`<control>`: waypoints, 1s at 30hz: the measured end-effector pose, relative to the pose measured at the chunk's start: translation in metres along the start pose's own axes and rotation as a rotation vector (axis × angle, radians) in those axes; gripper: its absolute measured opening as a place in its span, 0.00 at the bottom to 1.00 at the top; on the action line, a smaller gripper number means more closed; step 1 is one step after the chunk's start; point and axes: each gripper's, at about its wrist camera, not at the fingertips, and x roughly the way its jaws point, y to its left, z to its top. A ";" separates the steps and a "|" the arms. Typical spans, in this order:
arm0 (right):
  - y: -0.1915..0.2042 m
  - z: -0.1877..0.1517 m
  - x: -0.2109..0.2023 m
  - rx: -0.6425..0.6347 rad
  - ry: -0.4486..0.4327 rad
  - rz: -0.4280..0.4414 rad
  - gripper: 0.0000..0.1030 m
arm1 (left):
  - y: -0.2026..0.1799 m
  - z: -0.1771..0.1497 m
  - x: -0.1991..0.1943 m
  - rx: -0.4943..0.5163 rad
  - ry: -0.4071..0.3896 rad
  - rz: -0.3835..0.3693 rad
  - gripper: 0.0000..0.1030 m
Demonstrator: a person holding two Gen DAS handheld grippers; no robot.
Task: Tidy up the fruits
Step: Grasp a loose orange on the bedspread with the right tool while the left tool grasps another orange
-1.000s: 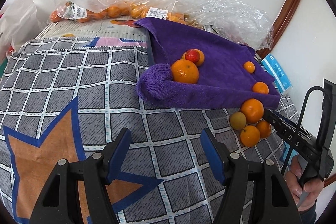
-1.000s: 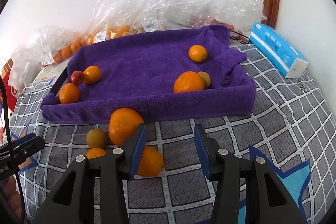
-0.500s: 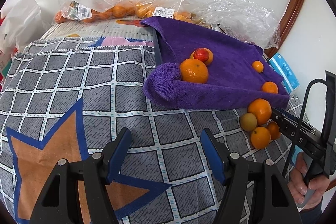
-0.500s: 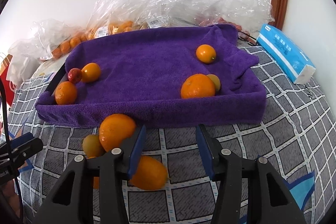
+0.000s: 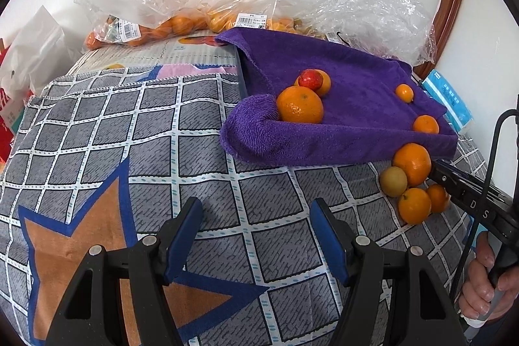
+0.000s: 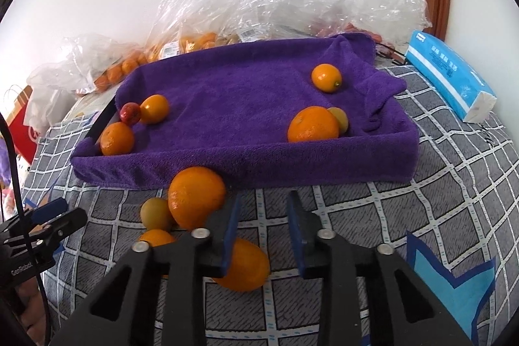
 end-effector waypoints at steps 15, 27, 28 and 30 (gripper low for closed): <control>-0.002 -0.008 -0.009 -0.021 -0.007 0.018 0.45 | 0.001 -0.001 0.000 -0.012 -0.012 0.005 0.65; 0.011 -0.033 -0.030 -0.050 0.020 0.127 0.45 | 0.001 -0.001 0.000 -0.018 -0.012 0.001 0.65; 0.013 -0.036 -0.031 -0.054 0.027 0.131 0.45 | 0.002 -0.001 0.000 -0.018 -0.012 0.001 0.65; 0.015 -0.042 -0.030 -0.064 0.047 0.126 0.45 | 0.002 -0.001 -0.001 -0.022 -0.014 -0.002 0.65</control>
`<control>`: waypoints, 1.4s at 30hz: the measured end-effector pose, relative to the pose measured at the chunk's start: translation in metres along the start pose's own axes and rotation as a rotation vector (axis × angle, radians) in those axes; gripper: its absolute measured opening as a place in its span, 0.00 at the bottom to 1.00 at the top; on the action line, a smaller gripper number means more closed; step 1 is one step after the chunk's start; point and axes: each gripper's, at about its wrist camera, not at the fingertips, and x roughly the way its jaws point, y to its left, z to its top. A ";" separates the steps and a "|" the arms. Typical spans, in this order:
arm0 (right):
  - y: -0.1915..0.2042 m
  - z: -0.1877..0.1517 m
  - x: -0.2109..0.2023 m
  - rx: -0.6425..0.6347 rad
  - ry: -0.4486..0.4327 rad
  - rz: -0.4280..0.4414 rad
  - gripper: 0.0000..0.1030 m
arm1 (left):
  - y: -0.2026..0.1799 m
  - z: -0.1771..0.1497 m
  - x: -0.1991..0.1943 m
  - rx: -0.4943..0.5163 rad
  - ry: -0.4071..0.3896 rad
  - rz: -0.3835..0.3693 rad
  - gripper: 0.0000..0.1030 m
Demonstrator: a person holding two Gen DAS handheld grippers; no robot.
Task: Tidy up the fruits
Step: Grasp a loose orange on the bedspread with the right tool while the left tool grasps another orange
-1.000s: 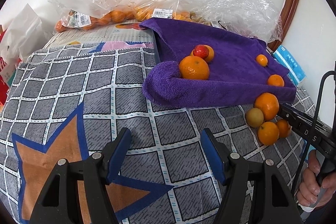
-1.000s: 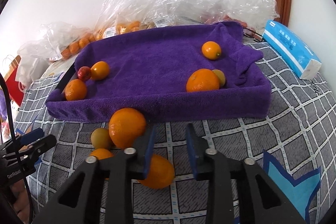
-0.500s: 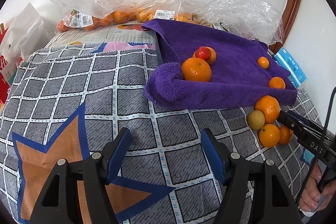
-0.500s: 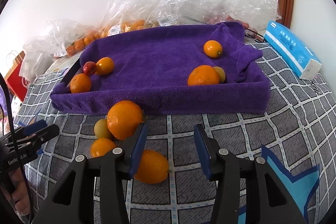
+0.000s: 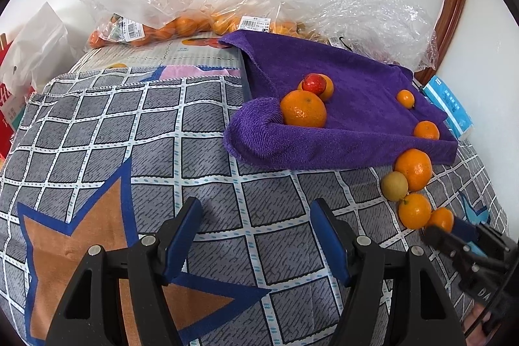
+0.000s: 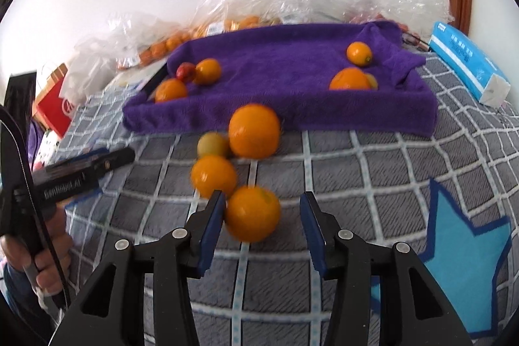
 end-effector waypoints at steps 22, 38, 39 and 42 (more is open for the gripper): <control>-0.021 0.015 0.005 0.024 -0.040 -0.080 0.36 | -0.009 -0.002 0.004 0.064 0.029 0.020 0.76; -0.081 -0.005 -0.040 0.025 -0.131 -0.231 0.36 | -0.092 -0.013 -0.007 0.140 0.079 -0.190 0.71; -0.083 -0.005 -0.041 0.030 -0.135 -0.228 0.36 | -0.097 -0.013 -0.004 0.135 0.084 -0.200 0.68; -0.089 -0.006 -0.042 0.056 -0.131 -0.202 0.36 | -0.110 -0.011 0.005 0.112 0.102 -0.213 0.63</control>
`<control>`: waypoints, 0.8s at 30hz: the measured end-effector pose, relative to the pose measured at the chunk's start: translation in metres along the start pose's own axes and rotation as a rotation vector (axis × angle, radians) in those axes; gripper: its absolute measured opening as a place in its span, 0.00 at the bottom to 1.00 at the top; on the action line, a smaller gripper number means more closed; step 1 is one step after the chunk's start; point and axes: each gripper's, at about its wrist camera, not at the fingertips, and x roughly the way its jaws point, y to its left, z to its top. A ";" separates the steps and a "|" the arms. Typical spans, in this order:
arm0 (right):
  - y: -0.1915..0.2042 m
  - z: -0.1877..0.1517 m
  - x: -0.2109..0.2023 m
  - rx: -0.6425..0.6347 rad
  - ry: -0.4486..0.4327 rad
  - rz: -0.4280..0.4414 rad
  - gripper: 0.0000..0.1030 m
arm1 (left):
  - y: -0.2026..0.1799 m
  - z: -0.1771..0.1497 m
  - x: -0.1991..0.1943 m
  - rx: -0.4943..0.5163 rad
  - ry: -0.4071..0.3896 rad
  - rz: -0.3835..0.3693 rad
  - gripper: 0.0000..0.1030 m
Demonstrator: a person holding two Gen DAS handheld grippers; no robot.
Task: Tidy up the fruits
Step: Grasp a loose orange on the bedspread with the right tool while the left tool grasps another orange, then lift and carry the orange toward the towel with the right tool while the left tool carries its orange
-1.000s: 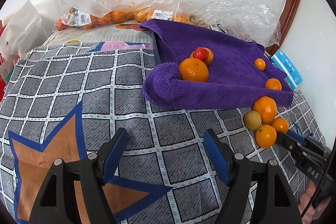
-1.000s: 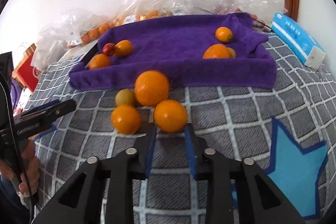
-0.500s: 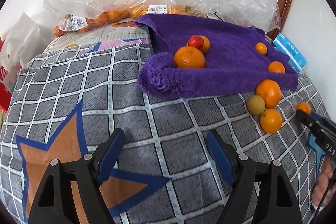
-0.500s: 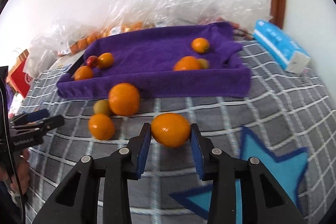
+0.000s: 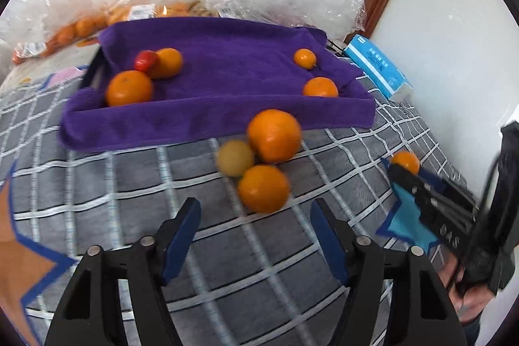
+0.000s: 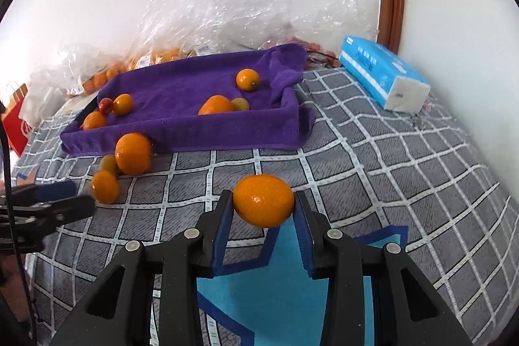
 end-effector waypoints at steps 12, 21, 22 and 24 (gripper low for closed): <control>-0.011 -0.003 0.002 0.064 0.021 0.047 0.36 | -0.002 0.004 0.006 -0.048 -0.010 0.045 0.32; 0.019 -0.003 -0.005 0.003 0.013 0.046 0.36 | 0.033 -0.010 -0.022 -0.106 -0.040 0.134 0.32; 0.026 -0.002 -0.005 -0.005 0.013 0.053 0.36 | 0.037 -0.012 -0.025 -0.110 -0.047 0.146 0.32; 0.035 0.000 -0.003 -0.019 0.013 0.055 0.36 | 0.045 -0.015 -0.032 -0.113 -0.060 0.179 0.32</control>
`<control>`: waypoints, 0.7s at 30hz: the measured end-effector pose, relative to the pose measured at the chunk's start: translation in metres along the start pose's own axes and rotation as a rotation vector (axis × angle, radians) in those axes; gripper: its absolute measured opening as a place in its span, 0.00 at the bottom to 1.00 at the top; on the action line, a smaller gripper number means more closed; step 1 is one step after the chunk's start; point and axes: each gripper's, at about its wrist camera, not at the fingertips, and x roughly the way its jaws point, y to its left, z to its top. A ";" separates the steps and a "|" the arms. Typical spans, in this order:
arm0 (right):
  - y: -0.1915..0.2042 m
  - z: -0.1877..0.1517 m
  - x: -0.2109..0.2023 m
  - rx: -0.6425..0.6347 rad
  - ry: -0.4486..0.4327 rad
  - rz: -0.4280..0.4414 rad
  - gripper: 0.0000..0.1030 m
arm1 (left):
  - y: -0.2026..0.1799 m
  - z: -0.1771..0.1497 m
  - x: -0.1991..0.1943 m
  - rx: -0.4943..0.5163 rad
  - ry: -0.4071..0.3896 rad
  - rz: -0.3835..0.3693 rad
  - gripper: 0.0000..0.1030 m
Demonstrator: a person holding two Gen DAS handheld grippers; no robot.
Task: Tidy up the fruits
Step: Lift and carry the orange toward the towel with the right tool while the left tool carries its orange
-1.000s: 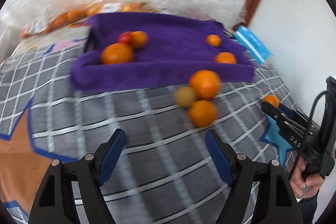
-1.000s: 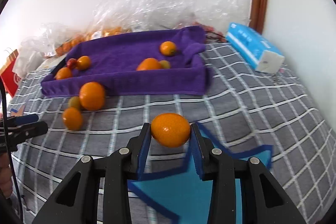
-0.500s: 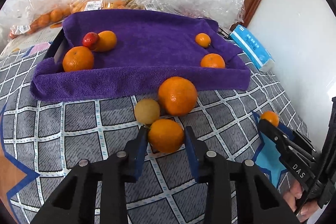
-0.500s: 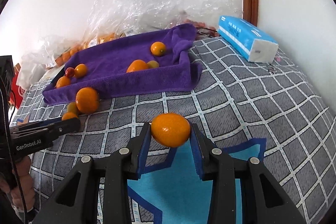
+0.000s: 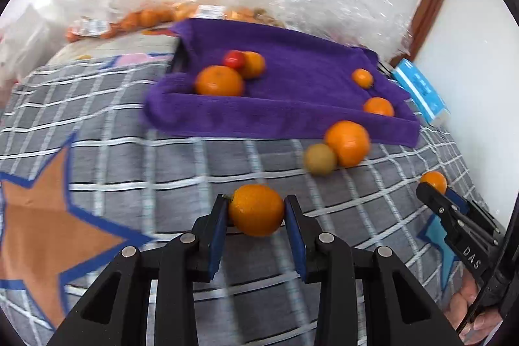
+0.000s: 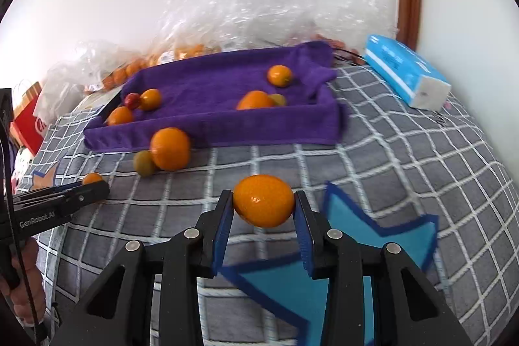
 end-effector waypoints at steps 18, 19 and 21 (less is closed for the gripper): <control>0.018 0.001 0.032 0.038 0.098 -0.008 0.36 | 0.018 -0.006 0.001 -0.008 -0.046 0.002 0.34; 0.019 0.001 0.032 0.031 0.097 -0.015 0.36 | 0.019 -0.007 0.001 -0.013 -0.048 -0.002 0.34; 0.020 0.000 0.032 0.020 0.097 -0.023 0.36 | 0.022 -0.007 0.000 -0.030 -0.052 -0.027 0.32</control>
